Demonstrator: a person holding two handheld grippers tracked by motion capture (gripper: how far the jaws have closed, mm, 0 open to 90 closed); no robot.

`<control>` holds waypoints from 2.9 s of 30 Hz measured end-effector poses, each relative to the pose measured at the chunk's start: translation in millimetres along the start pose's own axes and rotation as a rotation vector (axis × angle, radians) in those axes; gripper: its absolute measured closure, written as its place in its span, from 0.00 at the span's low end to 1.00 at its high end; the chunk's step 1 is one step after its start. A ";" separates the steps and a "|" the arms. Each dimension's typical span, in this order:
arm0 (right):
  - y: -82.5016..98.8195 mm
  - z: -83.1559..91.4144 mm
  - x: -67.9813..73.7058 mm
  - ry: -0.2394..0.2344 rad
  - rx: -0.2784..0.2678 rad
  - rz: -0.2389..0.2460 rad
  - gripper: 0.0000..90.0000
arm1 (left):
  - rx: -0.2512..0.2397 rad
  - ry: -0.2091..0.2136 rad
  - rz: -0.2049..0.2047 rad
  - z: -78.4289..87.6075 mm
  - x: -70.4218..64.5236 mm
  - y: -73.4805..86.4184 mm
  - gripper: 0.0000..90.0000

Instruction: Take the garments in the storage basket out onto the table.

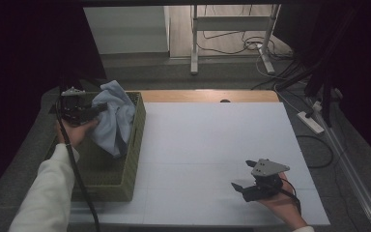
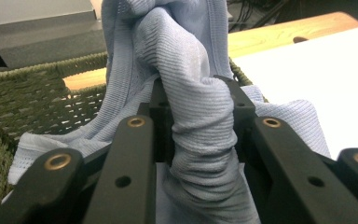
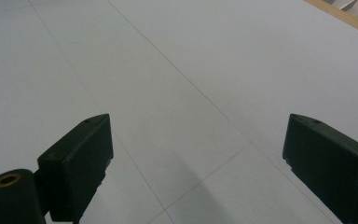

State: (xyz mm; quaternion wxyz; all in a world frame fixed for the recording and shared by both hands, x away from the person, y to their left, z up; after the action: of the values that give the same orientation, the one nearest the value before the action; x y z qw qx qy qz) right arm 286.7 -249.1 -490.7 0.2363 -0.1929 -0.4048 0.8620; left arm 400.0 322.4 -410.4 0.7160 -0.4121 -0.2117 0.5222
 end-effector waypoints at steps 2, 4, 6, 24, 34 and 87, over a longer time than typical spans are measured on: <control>0.0 -0.1 0.1 -0.001 -0.002 0.000 0.10 | -0.008 -0.001 0.005 1.8 0.4 0.0 0.79; -0.1 -0.1 0.1 -0.001 -0.002 0.000 0.10 | -0.018 0.001 0.012 4.0 1.0 -0.2 0.79; -0.1 -0.1 0.1 -0.001 -0.001 0.000 0.10 | -0.027 0.003 0.018 6.6 1.6 -0.6 0.79; -0.2 -0.5 0.5 -0.001 0.002 0.001 0.10 | -0.122 0.022 0.057 26.8 2.8 -7.3 0.79; -0.4 -0.6 1.0 -0.002 0.001 0.002 0.10 | -0.168 0.025 0.072 38.7 3.6 -12.4 0.79; -0.9 -0.6 1.5 -0.003 0.000 0.003 0.10 | -0.322 0.097 0.070 85.9 -14.1 -45.6 0.79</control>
State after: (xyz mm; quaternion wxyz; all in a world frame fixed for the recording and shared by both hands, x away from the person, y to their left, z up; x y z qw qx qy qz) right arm 286.0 -247.4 -490.6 0.2346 -0.1919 -0.4047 0.8627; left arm 358.0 335.8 -322.6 0.6313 -0.5533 -0.2436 0.4857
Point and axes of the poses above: each handheld gripper's, and its own axes: z roughly backward along the jaws, y roughly out of its underside, x roughly to its left, the point moved 1 cm from there along -z, roughly forward along the jaws
